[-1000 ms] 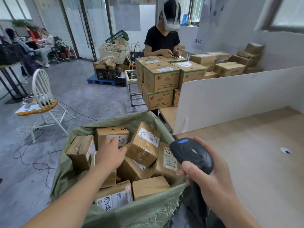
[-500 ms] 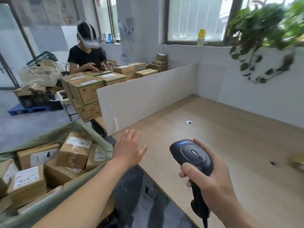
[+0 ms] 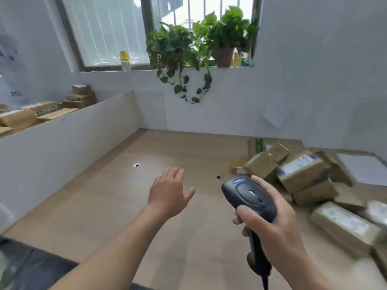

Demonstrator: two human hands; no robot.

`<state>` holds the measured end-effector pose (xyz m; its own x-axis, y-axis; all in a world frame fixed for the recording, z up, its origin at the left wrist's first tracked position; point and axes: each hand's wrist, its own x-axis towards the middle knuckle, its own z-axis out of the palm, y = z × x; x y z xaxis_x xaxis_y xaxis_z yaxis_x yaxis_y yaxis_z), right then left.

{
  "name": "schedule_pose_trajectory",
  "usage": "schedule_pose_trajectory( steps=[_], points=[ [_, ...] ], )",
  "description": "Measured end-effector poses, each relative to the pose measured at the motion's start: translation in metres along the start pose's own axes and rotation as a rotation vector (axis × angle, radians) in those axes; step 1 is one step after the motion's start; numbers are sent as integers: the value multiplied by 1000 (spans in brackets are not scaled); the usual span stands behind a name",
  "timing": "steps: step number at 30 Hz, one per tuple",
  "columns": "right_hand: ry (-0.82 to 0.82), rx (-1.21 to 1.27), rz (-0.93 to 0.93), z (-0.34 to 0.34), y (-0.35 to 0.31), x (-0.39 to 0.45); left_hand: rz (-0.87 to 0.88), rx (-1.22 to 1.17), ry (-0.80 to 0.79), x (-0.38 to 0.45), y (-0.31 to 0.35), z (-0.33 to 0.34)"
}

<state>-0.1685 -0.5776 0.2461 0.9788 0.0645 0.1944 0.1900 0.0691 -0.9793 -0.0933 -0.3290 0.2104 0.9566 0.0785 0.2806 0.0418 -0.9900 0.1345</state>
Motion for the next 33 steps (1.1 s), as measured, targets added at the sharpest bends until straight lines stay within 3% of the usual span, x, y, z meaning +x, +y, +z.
schedule_pose_trajectory(
  steps=[14,23,33],
  points=[
    [435,-131,27,-147,19,18,388,-158,-162,118,196,98],
    [520,-176,90,-171,41,81,367,-24,-247,211,239,179],
    [624,-187,123,-190,92,144,252,-72,-347,294,274,265]
  ],
)
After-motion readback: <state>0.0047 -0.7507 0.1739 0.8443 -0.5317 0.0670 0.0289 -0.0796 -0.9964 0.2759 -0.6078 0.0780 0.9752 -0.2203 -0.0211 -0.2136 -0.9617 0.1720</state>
